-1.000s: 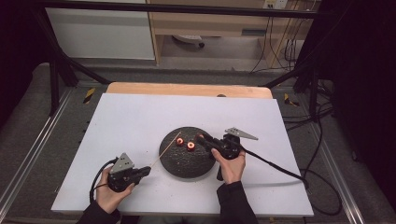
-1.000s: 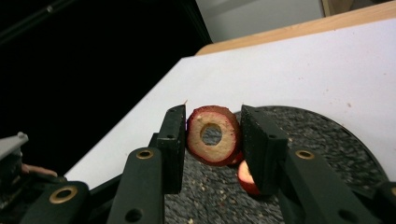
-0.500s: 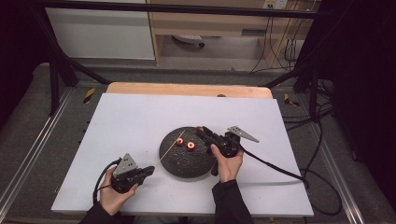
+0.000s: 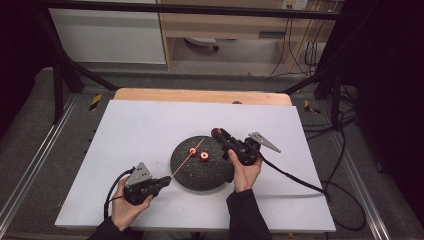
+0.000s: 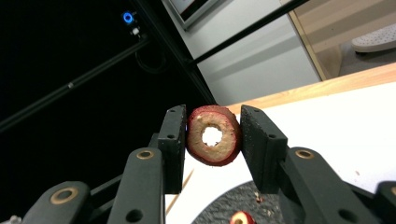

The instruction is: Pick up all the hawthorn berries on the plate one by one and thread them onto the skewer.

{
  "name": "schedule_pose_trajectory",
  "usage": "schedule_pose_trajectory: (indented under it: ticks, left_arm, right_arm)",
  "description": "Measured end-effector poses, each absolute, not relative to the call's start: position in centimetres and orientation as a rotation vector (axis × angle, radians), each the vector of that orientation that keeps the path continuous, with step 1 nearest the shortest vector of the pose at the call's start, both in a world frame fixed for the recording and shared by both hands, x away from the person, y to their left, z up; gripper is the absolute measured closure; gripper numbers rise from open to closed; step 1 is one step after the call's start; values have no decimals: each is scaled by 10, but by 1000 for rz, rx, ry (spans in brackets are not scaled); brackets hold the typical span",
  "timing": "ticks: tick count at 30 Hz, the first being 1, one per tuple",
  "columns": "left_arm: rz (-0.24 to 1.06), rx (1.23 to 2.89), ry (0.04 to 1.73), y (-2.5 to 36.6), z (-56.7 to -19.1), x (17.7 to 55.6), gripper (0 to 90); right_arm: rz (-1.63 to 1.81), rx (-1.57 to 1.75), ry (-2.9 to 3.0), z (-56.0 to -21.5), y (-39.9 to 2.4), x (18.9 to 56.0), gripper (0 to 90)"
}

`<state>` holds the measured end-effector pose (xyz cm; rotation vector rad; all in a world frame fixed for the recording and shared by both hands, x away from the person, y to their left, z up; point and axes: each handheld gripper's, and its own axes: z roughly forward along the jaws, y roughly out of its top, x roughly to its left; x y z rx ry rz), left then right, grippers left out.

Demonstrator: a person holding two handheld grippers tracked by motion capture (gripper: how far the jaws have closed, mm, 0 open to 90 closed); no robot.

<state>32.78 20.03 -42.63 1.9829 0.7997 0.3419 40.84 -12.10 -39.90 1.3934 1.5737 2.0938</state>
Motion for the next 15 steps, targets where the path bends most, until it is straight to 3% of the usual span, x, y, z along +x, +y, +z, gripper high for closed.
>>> schedule_pose_trajectory:
  ticks: [15]
  left_arm:
    - [337, 1933, 783, 177, -416, 328, 883]
  right_arm:
    - [2161, 1363, 1469, -394, -124, 412, 627]
